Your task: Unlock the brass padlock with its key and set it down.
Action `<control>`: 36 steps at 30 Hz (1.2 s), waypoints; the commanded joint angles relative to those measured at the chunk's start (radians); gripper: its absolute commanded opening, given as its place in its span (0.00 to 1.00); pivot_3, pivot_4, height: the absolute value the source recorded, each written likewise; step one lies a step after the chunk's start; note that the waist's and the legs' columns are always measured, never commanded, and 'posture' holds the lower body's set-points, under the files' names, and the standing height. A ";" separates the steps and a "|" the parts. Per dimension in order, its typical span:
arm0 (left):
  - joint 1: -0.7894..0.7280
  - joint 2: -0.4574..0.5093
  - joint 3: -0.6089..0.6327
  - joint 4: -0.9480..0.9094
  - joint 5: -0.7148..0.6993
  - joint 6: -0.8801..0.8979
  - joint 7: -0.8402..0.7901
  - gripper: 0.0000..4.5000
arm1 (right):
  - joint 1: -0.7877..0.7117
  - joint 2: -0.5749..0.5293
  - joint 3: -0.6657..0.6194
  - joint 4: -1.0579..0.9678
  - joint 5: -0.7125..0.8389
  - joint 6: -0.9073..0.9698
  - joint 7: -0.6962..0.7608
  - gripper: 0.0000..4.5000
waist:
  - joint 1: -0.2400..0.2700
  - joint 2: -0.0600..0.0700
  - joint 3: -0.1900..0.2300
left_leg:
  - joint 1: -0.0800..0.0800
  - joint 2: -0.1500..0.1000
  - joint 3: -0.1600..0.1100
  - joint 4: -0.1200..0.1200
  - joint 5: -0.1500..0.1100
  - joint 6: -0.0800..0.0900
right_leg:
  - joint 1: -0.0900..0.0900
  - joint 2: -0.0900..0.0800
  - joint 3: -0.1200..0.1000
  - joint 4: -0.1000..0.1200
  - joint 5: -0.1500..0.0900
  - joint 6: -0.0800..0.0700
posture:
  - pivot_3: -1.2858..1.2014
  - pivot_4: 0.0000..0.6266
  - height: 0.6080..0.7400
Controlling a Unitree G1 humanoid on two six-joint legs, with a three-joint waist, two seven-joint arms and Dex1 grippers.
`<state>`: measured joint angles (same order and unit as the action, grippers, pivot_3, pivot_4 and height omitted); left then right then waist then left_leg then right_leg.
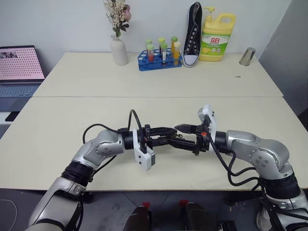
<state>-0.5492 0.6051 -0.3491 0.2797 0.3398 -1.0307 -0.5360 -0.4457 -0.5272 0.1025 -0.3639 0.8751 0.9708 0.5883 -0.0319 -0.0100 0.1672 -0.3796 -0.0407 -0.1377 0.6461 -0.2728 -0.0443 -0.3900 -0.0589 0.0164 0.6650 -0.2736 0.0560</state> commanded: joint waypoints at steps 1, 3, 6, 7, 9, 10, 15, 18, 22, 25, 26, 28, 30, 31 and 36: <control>0.003 -0.001 0.010 -0.039 -0.016 -0.001 0.008 0.21 | -0.021 0.005 -0.009 -0.014 -0.009 0.000 0.014 0.72 | 0.000 0.000 0.000 | 0.000 0.000 0.000 0.000 0.000 0.000 | 0.000 0.000 0.000 0.000 0.000 0.000 | 0.52 0.24 1.00; 0.004 -0.002 0.011 -0.041 -0.016 0.001 0.008 0.21 | -0.022 0.007 -0.009 -0.015 -0.009 0.002 0.015 0.55 | 0.000 0.000 0.000 | 0.000 0.000 0.000 0.000 0.000 0.000 | 0.000 0.000 0.000 0.000 0.000 0.000 | 0.52 0.24 1.00; 0.006 -0.001 0.012 -0.042 -0.016 0.002 0.009 0.21 | -0.022 0.004 -0.006 -0.016 -0.016 0.002 0.024 0.29 | 0.000 0.000 0.000 | 0.000 0.000 0.000 0.000 0.000 0.000 | 0.000 0.000 0.000 0.000 0.000 0.000 | 0.52 0.24 1.00; 0.007 0.000 0.012 -0.041 -0.017 0.002 0.009 0.21 | -0.023 0.003 -0.005 -0.017 -0.019 0.001 0.026 0.22 | 0.000 0.000 0.000 | 0.000 0.000 0.000 0.000 0.000 0.000 | 0.000 0.000 0.000 0.000 0.000 0.000 | 0.52 0.24 1.00; 0.007 0.001 0.013 -0.041 -0.017 0.002 0.009 0.21 | -0.024 0.004 -0.006 -0.016 -0.021 0.002 0.031 0.06 | 0.000 0.000 0.000 | 0.000 0.000 0.000 0.000 0.000 0.000 | 0.000 0.000 0.000 0.000 0.000 0.000 | 0.52 0.24 1.00; 0.008 0.000 0.013 -0.041 -0.018 0.004 0.009 0.21 | -0.025 0.003 -0.006 -0.016 -0.022 0.002 0.034 0.03 | 0.000 0.000 0.000 | 0.000 0.000 0.000 0.000 0.000 0.000 | 0.000 0.000 0.000 0.000 0.000 0.000 | 0.52 0.24 1.00; 0.012 0.000 0.014 -0.044 -0.023 0.013 0.008 0.21 | -0.031 0.005 -0.006 -0.015 -0.030 0.002 0.044 0.03 | 0.000 0.000 0.000 | 0.000 0.000 0.000 0.000 0.000 0.000 | 0.000 0.000 0.000 0.000 0.000 0.000 | 0.52 0.24 1.00; 0.019 0.003 0.002 -0.051 -0.057 0.026 -0.010 0.21 | -0.036 0.010 -0.008 -0.012 -0.031 0.002 0.049 0.03 | 0.000 0.000 0.000 | 0.000 0.000 0.000 0.000 0.000 0.000 | 0.000 0.000 0.000 0.000 0.000 0.000 | 0.52 0.24 1.00; 0.042 0.021 -0.003 -0.107 -0.155 0.045 -0.056 0.51 | -0.041 0.010 -0.007 -0.005 -0.038 -0.001 0.058 0.03 | 0.000 0.000 0.000 | 0.000 0.000 0.000 0.000 0.000 0.000 | 0.000 0.000 0.000 0.000 0.000 0.000 | 0.52 0.24 1.00; 0.085 0.045 0.026 -0.172 -0.201 0.075 -0.069 0.73 | -0.045 0.003 -0.002 0.008 -0.060 -0.015 0.064 0.03 | -0.001 0.000 0.000 | 0.000 0.000 0.000 0.000 0.000 0.000 | 0.000 0.000 0.000 0.000 0.000 0.000 | 0.52 0.24 1.00; 0.104 0.051 0.042 -0.197 -0.209 0.091 -0.064 0.81 | -0.044 0.000 -0.003 0.013 -0.068 -0.019 0.066 0.03 | -0.002 0.000 0.000 | 0.000 0.000 0.000 0.000 0.000 0.000 | 0.000 0.000 0.000 0.000 0.000 0.000 | 0.52 0.24 1.00; 0.153 0.074 0.066 -0.256 -0.248 0.129 -0.068 0.95 | -0.040 -0.017 0.003 0.018 -0.100 -0.040 0.086 0.03 | -0.003 0.000 0.000 | 0.000 0.000 0.000 0.000 0.000 0.000 | 0.000 0.000 0.001 0.000 0.000 0.000 | 0.52 0.24 1.00; 0.188 0.088 0.076 -0.290 -0.298 0.180 -0.083 0.95 | -0.038 -0.024 0.005 0.021 -0.118 -0.050 0.100 0.03 | -0.001 0.000 0.000 | 0.000 0.000 0.000 0.000 0.000 0.000 | 0.000 0.000 0.001 0.000 0.000 0.000 | 0.52 0.24 1.00; 0.205 0.096 0.083 -0.297 -0.335 0.216 -0.094 0.95 | -0.037 -0.028 0.005 0.023 -0.128 -0.056 0.107 0.03 | 0.000 0.000 0.000 | 0.000 0.000 0.000 0.000 0.000 0.000 | 0.000 0.000 0.000 0.000 0.000 0.000 | 0.52 0.24 1.00; 0.218 0.063 0.159 -0.329 -0.526 0.524 -0.096 0.67 | -0.032 -0.049 0.010 0.025 -0.173 -0.090 0.148 0.03 | -0.001 0.000 0.000 | 0.000 0.000 0.000 0.000 0.000 0.000 | 0.000 0.000 0.000 0.001 0.000 0.000 | 0.52 0.24 1.00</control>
<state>-0.3128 0.6724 -0.2307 -0.0090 -0.1171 -0.5842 -0.6268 -0.4705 -0.5721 0.1219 -0.3231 0.7096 0.9091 0.7137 -0.0325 -0.0097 0.1672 -0.3793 -0.0402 -0.1382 0.6462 -0.2729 -0.0442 -0.3901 -0.0588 0.0161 0.6653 -0.2737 0.0560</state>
